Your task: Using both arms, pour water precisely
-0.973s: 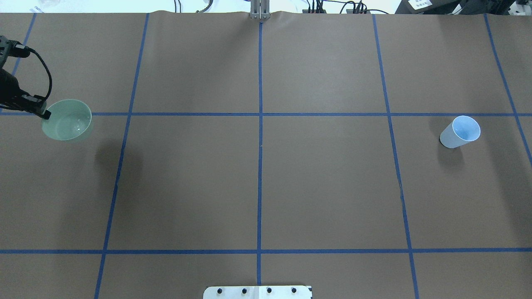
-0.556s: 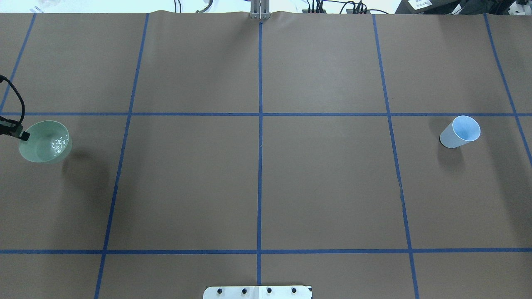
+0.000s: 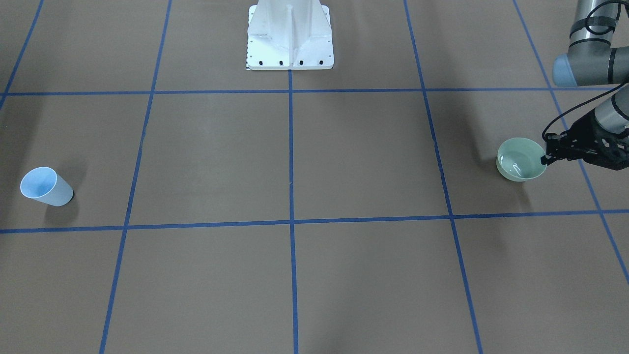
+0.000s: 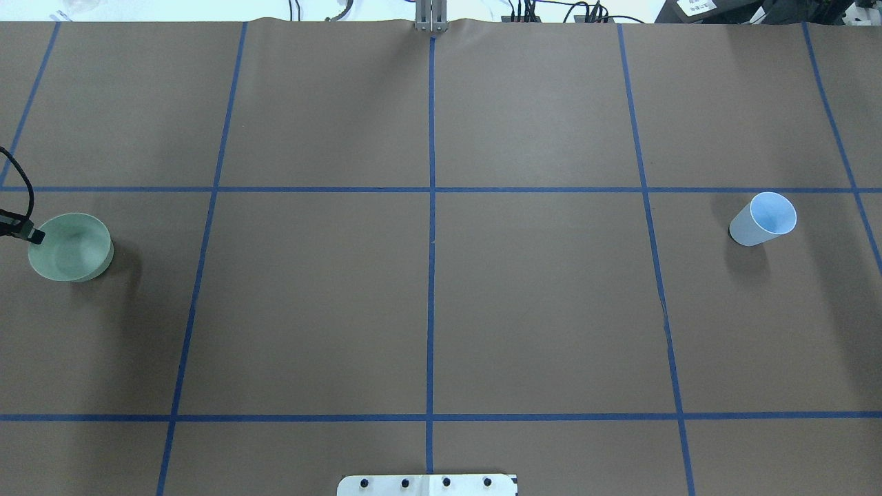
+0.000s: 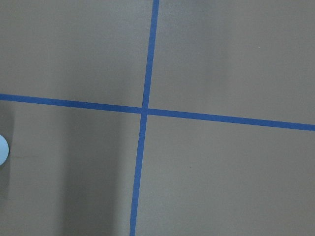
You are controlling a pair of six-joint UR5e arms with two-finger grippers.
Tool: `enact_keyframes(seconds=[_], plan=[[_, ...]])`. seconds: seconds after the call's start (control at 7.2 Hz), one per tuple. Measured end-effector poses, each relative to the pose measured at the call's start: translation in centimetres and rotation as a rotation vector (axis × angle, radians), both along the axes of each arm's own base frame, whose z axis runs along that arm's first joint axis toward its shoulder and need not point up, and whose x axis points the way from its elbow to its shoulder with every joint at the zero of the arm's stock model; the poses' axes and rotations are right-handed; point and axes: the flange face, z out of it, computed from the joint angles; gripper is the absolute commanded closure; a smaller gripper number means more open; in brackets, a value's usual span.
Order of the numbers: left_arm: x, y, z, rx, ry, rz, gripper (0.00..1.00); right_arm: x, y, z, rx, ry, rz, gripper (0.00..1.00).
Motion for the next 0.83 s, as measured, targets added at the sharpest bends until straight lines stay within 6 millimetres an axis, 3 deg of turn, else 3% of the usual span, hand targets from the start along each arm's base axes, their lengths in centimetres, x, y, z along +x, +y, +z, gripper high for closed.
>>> enact_keyframes(seconds=[0.42, 0.83], plan=[[-0.7, -0.8, -1.0, 0.024, 0.011, -0.014, 0.0, 0.0, 0.0, -0.1, 0.001, -0.001, 0.002, 0.0], [-4.5, -2.5, -2.4, 0.015, 0.064, -0.049, 0.0, 0.0, 0.0, -0.2, 0.002, 0.0, 0.002, 0.0]])
